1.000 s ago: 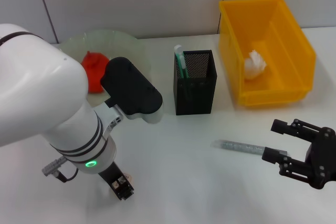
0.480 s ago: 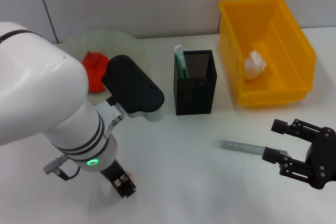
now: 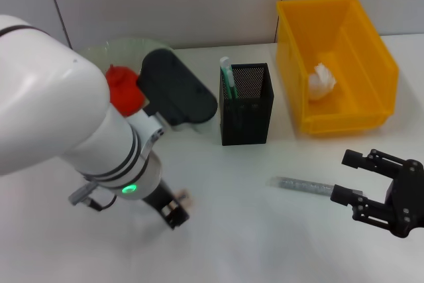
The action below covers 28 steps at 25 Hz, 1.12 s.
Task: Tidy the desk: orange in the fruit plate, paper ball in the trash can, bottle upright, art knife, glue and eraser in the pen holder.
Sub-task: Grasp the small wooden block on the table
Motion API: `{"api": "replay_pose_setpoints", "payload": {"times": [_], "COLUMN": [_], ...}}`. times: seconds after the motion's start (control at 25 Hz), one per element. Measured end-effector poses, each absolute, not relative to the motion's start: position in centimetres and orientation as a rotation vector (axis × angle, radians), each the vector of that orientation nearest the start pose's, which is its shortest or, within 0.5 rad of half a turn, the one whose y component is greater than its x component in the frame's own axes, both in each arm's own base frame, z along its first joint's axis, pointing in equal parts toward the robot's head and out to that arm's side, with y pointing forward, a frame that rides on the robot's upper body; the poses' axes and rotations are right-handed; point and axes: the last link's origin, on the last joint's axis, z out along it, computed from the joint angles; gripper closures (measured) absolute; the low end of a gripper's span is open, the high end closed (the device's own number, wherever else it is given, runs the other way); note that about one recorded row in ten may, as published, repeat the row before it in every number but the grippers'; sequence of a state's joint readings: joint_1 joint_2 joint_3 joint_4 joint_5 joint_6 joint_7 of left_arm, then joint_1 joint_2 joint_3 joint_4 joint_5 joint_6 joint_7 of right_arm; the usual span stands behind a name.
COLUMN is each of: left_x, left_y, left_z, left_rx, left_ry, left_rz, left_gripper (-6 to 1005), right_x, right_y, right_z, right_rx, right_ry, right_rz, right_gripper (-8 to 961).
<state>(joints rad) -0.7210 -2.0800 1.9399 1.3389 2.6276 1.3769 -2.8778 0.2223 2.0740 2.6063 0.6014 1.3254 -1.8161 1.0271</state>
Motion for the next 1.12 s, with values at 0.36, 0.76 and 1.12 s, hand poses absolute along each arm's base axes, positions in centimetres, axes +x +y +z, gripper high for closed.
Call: {"api": "replay_pose_setpoints", "payload": {"times": [0.36,0.76,1.12], "left_x": [-10.8,-11.0,-11.3], "left_y": [33.4,33.7,34.7], "left_z": [-8.6,-8.7,-8.9], "left_rx": [-2.637,-2.635,-2.602], "left_ry": [-0.543,-0.513,-0.443], "left_rz": [0.583,0.599,0.632], "left_gripper": [715,719,517], "right_x": [32.2,32.3,32.4], "right_y": [22.9,22.7,22.7], "right_z": [3.2,3.1,3.1], "right_rx": [-2.444,-2.437,-2.436], "right_ry": [0.481,0.493,0.496], "right_rz": [0.984,0.982,0.980], "right_gripper": [260,260,260]}}
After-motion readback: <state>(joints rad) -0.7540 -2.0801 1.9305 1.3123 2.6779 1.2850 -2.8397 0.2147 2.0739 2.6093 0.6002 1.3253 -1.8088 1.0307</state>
